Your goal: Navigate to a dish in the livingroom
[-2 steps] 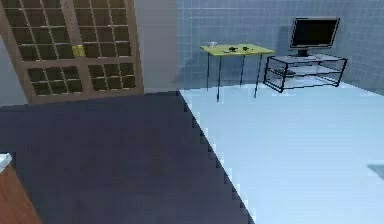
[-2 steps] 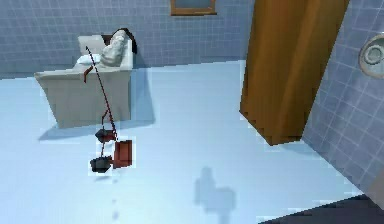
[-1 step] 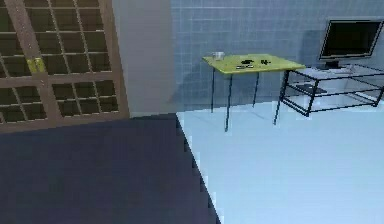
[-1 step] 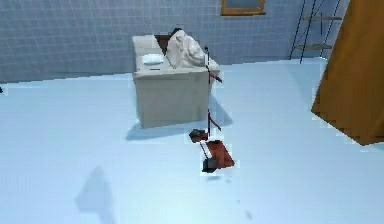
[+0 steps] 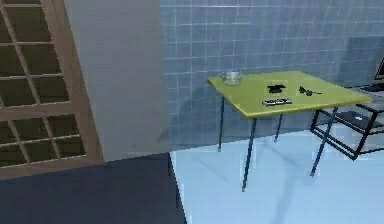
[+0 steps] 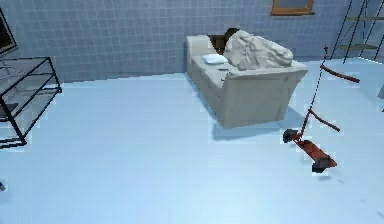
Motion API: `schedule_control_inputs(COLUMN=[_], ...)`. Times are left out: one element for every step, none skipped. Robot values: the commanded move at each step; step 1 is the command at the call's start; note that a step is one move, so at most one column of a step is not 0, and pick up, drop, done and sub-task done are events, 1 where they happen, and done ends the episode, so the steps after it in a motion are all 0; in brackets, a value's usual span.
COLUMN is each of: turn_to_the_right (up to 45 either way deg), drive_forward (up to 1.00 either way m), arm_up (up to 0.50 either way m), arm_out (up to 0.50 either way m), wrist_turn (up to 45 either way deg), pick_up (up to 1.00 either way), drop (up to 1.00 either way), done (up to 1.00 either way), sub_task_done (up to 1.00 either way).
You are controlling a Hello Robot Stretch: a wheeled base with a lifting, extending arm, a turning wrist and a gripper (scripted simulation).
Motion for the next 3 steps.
schedule_control_inputs(turn_to_the_right=[0.0, 15.0, 0.0], drive_forward=[0.7, 0.0, 0.0], arm_up=[0.0, 0.0, 0.0], arm_out=[0.0, 0.0, 0.0], wrist_turn=[0.0, 0.0, 0.0], pick_up=[0.0, 0.0, 0.0], drop=[0.0, 0.0, 0.0], done=[0.0, 0.0, 1.0], sub_task_done=[0.0, 0.0, 0.0])
